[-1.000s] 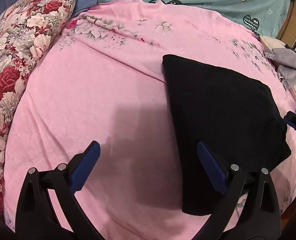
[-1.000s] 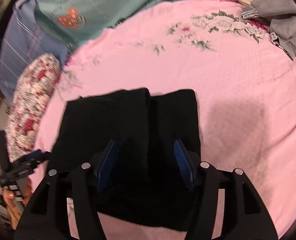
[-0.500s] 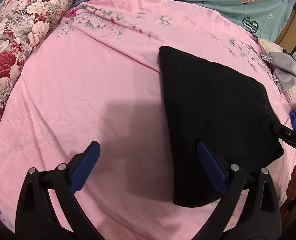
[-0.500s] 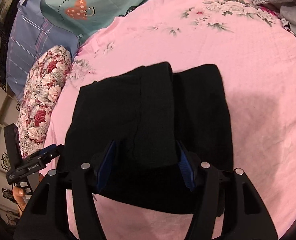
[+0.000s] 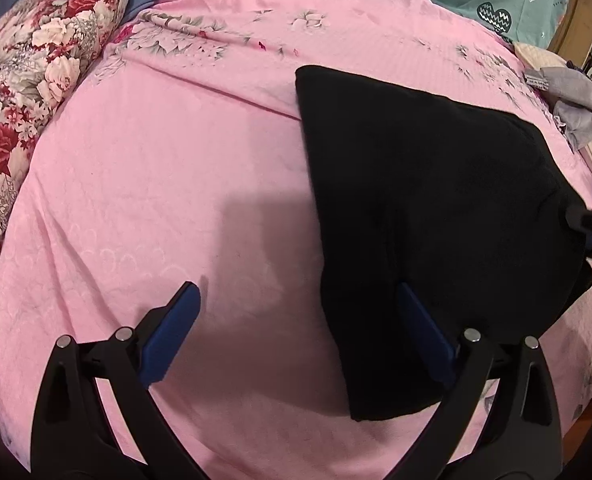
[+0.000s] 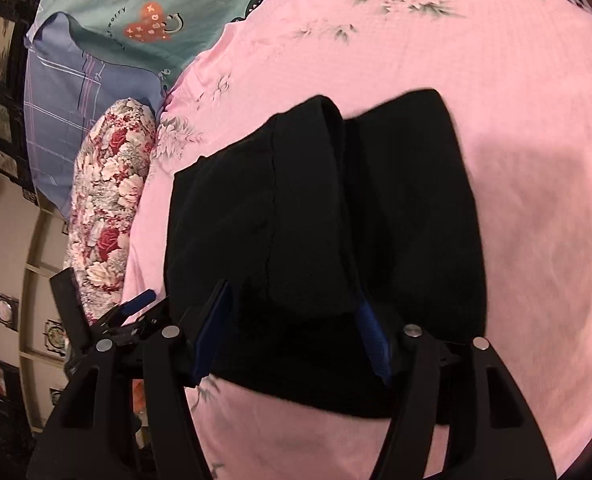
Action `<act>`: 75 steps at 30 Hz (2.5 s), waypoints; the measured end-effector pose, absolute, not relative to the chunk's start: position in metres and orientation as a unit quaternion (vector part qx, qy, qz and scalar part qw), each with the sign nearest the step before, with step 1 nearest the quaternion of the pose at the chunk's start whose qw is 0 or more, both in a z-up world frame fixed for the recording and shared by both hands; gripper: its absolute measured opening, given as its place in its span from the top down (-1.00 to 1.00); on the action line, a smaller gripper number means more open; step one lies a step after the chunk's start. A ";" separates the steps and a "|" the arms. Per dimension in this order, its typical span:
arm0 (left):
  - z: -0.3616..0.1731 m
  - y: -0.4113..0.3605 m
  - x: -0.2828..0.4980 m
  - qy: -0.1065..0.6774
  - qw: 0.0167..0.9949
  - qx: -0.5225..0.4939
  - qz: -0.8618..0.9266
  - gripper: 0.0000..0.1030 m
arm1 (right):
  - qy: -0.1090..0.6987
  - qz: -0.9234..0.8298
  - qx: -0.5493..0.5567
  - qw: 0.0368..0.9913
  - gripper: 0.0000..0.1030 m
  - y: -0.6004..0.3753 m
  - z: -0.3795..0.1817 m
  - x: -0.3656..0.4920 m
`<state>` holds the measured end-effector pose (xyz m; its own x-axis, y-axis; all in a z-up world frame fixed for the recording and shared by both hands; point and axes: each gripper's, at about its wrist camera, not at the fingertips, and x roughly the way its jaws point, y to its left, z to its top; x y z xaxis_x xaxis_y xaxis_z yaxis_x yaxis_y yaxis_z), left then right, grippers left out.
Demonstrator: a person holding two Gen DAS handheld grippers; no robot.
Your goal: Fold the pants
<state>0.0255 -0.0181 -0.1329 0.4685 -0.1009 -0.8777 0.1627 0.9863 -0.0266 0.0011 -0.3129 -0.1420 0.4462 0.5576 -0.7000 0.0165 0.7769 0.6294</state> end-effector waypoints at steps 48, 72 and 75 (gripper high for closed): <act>-0.107 -0.024 0.034 0.476 0.875 0.028 -0.084 -0.93 | 0.408 0.069 0.067 0.908 0.71 -0.306 -0.081 0.012; -0.135 -0.048 -0.002 0.494 0.860 0.049 -0.117 -0.94 | 0.468 0.014 -0.032 0.883 -0.13 -0.302 -0.137 -0.030; -0.132 -0.034 0.002 0.514 0.849 0.009 -0.123 -0.94 | 0.479 0.020 0.013 0.877 -0.33 -0.321 -0.130 -0.031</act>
